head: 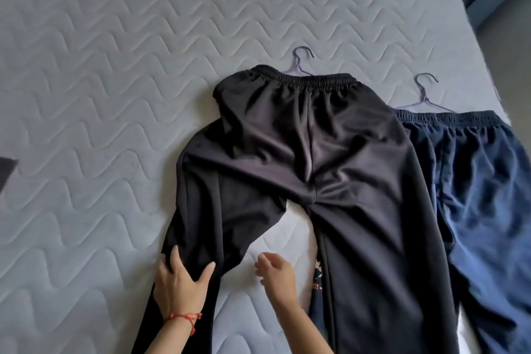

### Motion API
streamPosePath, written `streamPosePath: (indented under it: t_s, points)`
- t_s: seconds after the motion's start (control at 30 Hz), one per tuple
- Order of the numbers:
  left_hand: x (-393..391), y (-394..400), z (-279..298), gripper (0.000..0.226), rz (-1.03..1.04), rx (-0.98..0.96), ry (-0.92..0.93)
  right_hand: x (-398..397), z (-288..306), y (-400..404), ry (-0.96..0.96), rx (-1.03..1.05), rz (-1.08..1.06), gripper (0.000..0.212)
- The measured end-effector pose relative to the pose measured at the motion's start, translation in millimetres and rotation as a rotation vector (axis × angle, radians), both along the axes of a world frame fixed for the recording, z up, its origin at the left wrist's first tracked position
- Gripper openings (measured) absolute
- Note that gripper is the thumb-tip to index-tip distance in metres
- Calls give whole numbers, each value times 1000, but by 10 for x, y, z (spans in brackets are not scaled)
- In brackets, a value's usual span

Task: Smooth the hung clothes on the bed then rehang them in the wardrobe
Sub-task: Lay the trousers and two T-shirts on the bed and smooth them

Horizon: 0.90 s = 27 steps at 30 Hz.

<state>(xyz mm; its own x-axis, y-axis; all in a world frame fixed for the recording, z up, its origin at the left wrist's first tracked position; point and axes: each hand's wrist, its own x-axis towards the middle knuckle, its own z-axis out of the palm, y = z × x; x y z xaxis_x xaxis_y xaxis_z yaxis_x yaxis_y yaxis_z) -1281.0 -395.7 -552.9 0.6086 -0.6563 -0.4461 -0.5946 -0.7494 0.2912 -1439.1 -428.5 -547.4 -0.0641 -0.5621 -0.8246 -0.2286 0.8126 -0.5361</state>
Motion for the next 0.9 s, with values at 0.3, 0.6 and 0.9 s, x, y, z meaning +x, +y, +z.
streamPosePath:
  t_s: [0.3, 0.6, 0.9]
  points:
    - [-9, 66, -179, 78, -154, -10, -60, 574, -171, 120, -128, -14, -192, 14]
    - [293, 147, -93, 34, -124, -112, 60, 310, -210, 328, 202, -120, -691, 24]
    - [-184, 35, -30, 68, -4, -47, 297, 7, -147, 571, -147, 107, -533, 17]
